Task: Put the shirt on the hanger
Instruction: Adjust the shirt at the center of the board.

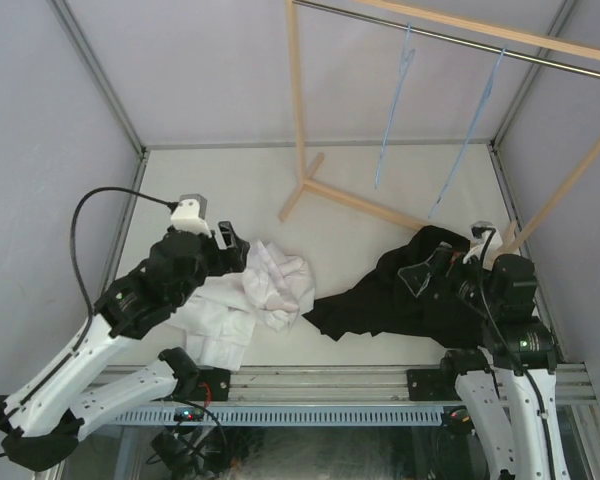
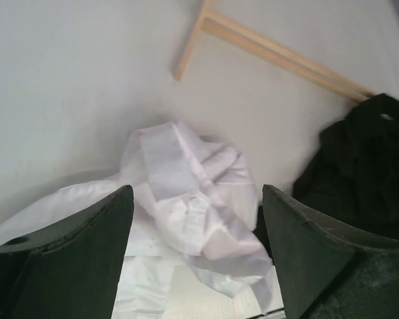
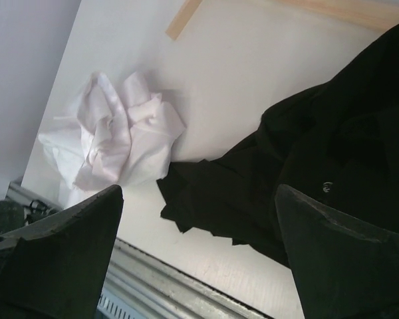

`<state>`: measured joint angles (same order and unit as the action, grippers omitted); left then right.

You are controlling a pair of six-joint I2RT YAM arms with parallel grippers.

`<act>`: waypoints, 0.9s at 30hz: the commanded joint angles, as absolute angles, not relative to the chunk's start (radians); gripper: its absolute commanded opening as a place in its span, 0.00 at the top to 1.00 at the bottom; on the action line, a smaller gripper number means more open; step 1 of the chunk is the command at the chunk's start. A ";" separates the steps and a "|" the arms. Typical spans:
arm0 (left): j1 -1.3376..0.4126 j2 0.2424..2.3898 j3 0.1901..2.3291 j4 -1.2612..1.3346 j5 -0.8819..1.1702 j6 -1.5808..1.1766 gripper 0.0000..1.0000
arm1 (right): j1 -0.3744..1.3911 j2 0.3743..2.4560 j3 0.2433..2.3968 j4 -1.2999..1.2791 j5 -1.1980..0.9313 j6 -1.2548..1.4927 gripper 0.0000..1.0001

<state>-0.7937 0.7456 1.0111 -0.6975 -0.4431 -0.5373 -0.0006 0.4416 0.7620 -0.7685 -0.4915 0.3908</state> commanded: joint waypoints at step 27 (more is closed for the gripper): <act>-0.749 1.681 1.345 -0.865 -0.738 -0.324 0.44 | 0.828 0.738 0.592 -0.474 0.056 0.610 0.02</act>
